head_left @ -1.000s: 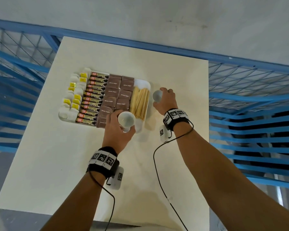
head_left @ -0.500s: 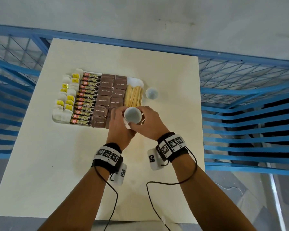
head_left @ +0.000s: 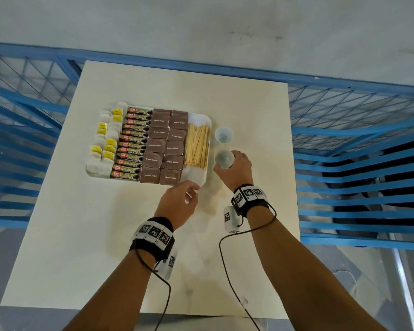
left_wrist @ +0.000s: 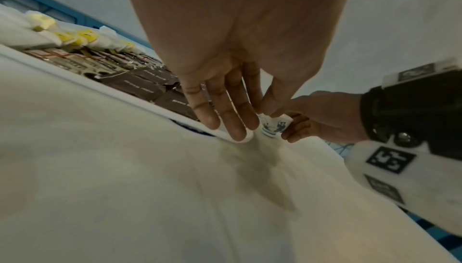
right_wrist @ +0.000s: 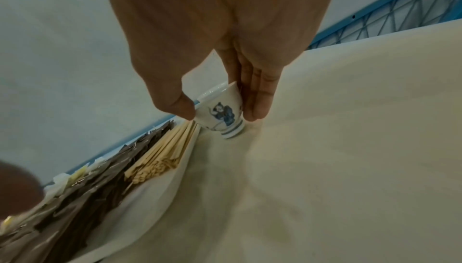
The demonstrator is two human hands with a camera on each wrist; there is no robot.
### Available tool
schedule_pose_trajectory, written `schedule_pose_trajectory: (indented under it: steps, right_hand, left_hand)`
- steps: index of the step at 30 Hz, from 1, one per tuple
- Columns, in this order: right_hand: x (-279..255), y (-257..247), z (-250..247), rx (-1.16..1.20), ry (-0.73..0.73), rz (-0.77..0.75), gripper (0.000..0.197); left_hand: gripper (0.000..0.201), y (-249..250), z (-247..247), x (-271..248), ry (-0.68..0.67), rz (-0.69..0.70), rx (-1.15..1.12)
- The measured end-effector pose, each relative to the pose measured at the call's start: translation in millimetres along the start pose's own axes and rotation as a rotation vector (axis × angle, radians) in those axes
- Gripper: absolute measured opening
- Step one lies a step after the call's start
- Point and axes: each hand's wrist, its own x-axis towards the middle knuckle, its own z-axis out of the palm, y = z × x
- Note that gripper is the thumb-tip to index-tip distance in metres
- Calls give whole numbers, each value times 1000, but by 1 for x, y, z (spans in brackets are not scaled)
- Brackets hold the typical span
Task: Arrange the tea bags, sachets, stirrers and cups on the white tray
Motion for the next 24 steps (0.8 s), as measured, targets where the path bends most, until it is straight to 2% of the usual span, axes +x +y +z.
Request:
schedule_pose_trajectory:
  steps: [18, 21, 24]
  right_hand:
    - [9, -2, 9, -5, 8, -2, 42]
    - [6, -5, 5, 3, -14, 7, 48]
    - [0, -2, 3, 78, 9, 43, 65]
  left_hand:
    - [15, -21, -3, -17, -10, -81, 44]
    - [15, -19, -5, -22, -16, -89, 42]
    - [15, -16, -10, -23, 22, -104, 38]
